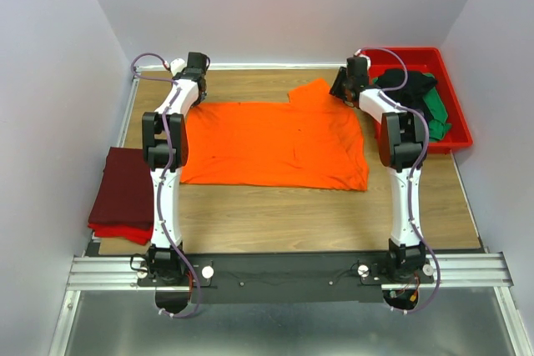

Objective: Fold and stack the t-shirts

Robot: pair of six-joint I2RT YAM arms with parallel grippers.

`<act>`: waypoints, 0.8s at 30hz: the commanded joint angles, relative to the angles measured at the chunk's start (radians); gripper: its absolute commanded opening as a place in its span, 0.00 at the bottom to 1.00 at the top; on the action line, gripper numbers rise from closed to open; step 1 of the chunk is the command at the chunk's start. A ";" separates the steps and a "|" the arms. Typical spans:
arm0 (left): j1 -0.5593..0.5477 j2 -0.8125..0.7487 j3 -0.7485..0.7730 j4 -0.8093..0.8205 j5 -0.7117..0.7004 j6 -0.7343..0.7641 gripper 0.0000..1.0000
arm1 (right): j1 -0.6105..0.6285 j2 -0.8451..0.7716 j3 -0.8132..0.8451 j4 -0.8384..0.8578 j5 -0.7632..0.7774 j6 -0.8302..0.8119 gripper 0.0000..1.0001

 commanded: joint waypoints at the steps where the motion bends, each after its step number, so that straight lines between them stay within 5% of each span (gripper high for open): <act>1: 0.009 0.011 -0.015 0.013 0.019 0.012 0.00 | 0.016 0.005 -0.030 -0.063 0.020 0.014 0.50; 24: 0.009 0.002 -0.031 0.033 0.028 0.028 0.00 | 0.082 0.024 -0.023 -0.200 0.152 0.008 0.35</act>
